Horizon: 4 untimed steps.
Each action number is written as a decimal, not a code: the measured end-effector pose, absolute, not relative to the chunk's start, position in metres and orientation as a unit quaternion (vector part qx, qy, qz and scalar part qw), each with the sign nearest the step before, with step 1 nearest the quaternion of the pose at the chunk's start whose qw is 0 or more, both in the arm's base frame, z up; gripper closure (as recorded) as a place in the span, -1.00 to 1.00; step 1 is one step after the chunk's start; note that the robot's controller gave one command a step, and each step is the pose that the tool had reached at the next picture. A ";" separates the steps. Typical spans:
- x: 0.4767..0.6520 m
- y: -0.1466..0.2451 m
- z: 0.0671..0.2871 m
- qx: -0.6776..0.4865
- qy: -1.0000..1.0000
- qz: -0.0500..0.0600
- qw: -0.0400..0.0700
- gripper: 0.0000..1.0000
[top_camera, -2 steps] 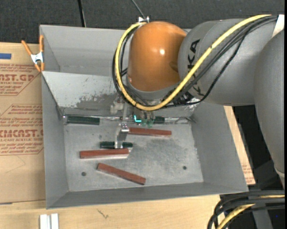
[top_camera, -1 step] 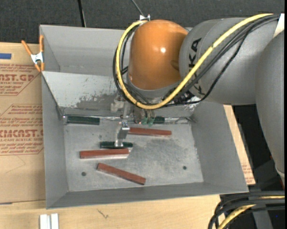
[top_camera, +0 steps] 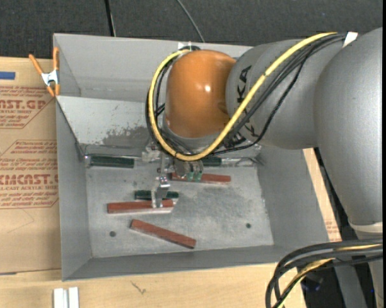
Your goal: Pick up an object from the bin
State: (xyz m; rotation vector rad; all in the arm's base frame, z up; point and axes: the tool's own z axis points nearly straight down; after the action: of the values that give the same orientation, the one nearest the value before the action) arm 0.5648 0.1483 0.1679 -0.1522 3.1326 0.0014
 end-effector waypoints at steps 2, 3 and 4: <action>0.584 0.117 0.145 -0.033 0.999 0.001 0.001 -1.00; 0.586 0.123 0.071 -0.130 0.992 0.001 0.004 -1.00; 0.585 0.122 0.080 -0.128 0.992 0.000 0.001 1.00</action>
Offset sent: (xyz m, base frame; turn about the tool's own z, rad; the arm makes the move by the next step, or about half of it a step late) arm 0.0200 -0.0319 -0.0241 0.0312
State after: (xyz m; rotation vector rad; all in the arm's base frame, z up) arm 0.5847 0.1220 0.0799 -0.4020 3.1130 0.0011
